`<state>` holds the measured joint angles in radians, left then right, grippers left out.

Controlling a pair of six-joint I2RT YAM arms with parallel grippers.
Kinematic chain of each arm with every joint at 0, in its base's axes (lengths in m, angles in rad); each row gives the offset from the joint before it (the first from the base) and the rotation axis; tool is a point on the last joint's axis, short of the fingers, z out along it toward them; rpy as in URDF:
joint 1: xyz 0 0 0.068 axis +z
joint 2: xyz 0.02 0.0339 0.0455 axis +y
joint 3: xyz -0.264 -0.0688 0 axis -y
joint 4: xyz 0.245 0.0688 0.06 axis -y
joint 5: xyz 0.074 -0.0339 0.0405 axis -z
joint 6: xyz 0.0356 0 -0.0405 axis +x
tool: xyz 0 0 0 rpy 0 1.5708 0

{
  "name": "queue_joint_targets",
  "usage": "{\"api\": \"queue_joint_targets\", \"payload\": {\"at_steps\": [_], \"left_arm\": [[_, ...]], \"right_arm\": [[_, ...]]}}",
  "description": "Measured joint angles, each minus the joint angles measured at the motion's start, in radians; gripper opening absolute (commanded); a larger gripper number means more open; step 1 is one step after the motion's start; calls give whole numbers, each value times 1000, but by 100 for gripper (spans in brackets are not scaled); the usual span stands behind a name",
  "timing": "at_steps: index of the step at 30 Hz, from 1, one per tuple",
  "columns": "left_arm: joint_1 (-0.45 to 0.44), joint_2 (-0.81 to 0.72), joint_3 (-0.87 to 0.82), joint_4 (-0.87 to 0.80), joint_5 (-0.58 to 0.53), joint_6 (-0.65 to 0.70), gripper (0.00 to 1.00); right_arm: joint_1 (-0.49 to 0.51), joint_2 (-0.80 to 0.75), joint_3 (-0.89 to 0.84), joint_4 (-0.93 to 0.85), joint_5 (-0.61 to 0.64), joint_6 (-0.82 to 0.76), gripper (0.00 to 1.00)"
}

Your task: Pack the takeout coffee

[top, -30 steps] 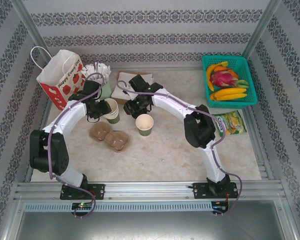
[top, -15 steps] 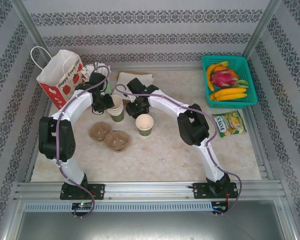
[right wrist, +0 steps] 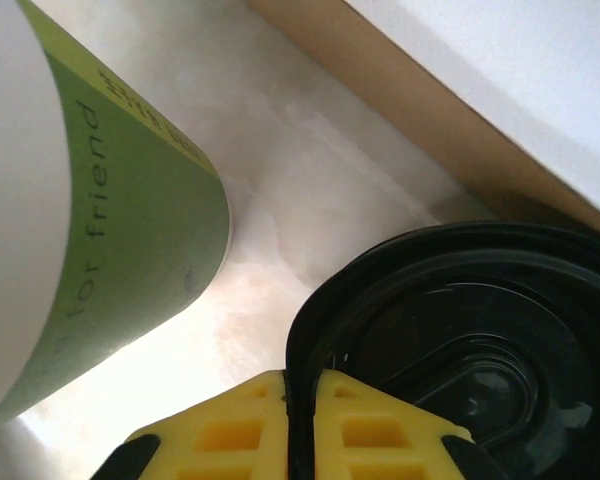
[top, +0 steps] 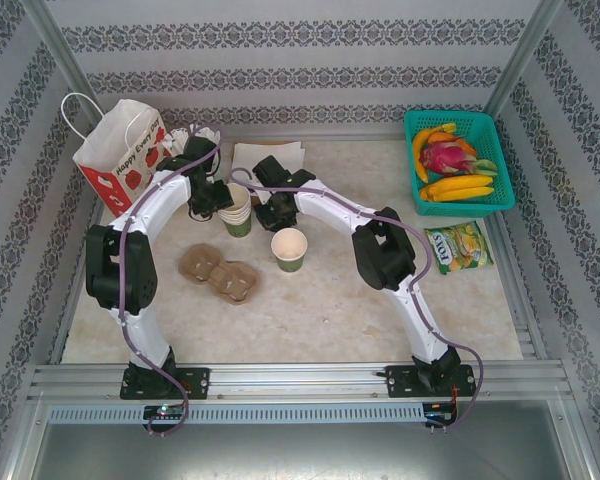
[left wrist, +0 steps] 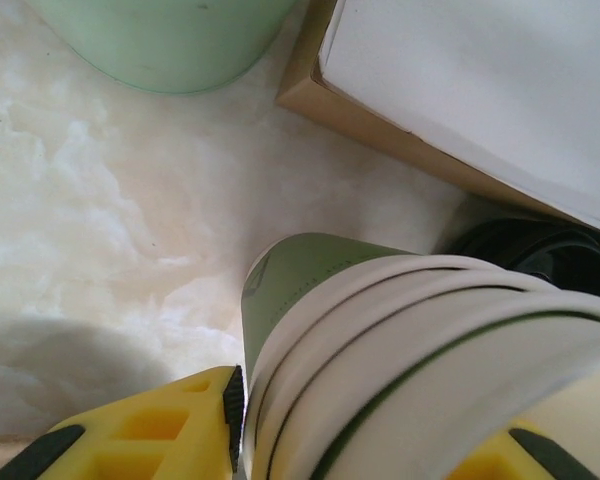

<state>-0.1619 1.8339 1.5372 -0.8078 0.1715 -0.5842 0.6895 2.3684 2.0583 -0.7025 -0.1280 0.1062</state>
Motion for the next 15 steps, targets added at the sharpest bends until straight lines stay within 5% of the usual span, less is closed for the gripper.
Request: {"api": "queue_joint_targets", "payload": {"at_steps": [15], "left_arm": [[-2, -58, 21, -51, 14, 18, 60]], "right_arm": [[-37, -203, -182, 103, -56, -29, 6]]}}
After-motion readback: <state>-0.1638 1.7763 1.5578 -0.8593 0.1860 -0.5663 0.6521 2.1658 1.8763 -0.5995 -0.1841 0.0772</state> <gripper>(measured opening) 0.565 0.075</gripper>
